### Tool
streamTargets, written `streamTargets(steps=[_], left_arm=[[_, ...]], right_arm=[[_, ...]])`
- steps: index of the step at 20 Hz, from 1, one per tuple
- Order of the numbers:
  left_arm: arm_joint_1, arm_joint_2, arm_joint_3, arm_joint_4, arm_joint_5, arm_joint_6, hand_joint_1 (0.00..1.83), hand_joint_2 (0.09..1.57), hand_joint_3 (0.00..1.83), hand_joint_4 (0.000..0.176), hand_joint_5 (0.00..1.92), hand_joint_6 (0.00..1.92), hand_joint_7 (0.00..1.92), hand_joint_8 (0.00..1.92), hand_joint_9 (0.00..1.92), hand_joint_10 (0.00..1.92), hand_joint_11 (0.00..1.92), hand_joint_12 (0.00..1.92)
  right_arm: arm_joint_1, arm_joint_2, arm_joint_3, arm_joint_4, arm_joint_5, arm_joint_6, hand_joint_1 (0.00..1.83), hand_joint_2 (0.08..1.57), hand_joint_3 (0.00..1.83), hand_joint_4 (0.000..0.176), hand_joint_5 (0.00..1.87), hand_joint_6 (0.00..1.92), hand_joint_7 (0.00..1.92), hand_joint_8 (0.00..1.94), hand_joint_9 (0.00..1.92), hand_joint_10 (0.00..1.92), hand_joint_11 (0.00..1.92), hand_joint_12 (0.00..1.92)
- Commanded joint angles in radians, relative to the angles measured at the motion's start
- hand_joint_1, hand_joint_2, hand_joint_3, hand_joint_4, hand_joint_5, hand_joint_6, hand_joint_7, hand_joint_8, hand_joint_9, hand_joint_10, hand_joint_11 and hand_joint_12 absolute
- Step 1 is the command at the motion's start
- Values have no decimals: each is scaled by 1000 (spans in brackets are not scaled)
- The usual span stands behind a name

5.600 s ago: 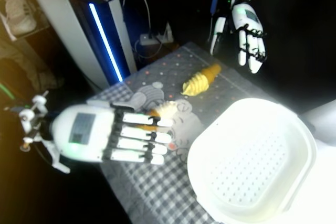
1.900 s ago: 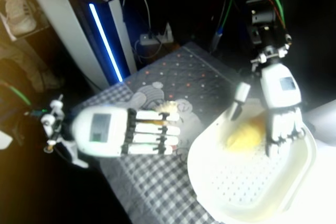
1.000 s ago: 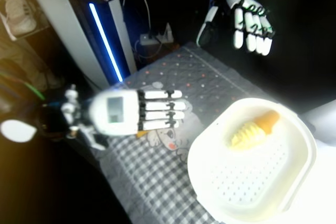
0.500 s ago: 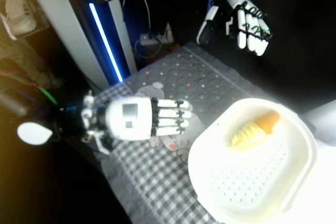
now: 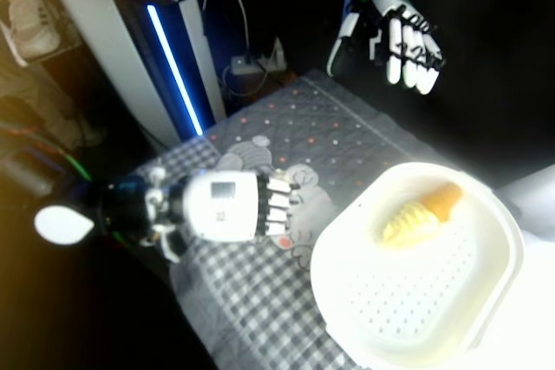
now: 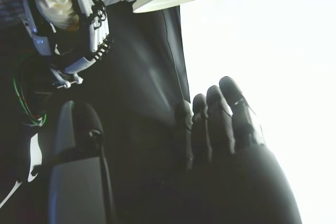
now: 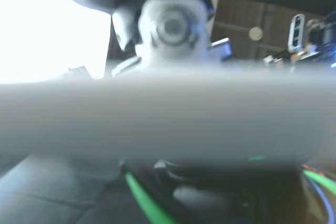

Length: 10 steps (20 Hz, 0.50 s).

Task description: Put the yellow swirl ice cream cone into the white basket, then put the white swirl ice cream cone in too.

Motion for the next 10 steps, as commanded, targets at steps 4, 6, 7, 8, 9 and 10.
streamTargets(steps=[4,6,7,8,9,10], left_arm=[[0,-2,5,-13,-128,-8,956,914,1,0,395,1,335,3,303,8,0,946],[1,-7,6,-14,-124,-8,947,912,0,0,395,1,333,1,303,7,0,949],[2,-6,5,-14,-128,-9,975,894,0,0,395,0,336,1,308,6,0,985],[18,-2,2,-22,-146,-18,975,888,0,0,397,1,335,1,306,5,0,987],[45,1,-1,-36,-168,-31,950,888,0,0,396,0,331,0,302,3,0,984],[54,0,-1,-40,-177,-37,927,889,0,0,398,1,335,2,309,5,0,982]], right_arm=[[-11,31,1,56,88,3,1383,1033,0,0,1171,430,1210,612,1116,1166,963,1487],[29,65,-4,112,158,4,1315,1020,4,0,1144,560,1290,583,1216,930,1015,1417],[91,73,-11,84,158,-2,1272,1100,5,0,1016,840,1013,1054,1007,1592,879,1852],[158,79,-13,62,158,-13,1201,1095,0,0,1032,869,1073,1169,1052,1693,972,1902],[232,79,-12,53,158,-52,1268,1089,0,0,1101,573,1059,1152,1143,1497,1077,1776],[278,79,-9,51,158,-93,1273,1061,0,0,1042,790,1205,759,1189,1101,1057,1533]])
